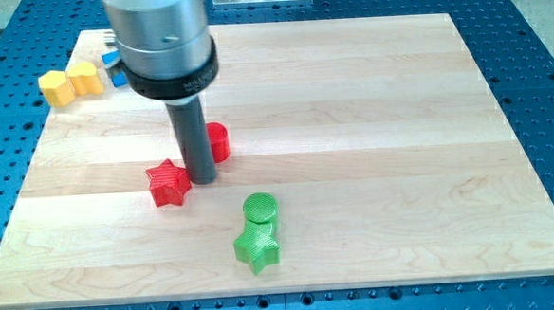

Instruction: Push the red star into the green blocks

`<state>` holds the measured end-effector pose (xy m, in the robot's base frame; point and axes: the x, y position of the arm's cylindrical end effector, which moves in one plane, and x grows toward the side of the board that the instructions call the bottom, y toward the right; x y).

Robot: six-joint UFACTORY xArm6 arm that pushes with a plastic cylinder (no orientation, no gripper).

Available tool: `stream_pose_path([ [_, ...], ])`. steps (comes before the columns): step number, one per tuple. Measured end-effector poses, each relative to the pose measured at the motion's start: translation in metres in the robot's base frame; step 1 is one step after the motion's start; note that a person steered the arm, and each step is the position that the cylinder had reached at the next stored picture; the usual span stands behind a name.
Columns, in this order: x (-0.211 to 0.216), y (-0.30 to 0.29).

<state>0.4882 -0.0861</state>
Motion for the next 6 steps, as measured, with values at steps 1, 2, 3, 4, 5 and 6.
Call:
stream_pose_path([
  [1, -0.017, -0.036],
  [2, -0.036, -0.05],
  [3, -0.013, -0.101],
  [4, 0.011, -0.048],
  [5, 0.013, 0.007],
  [6, 0.019, -0.025],
])
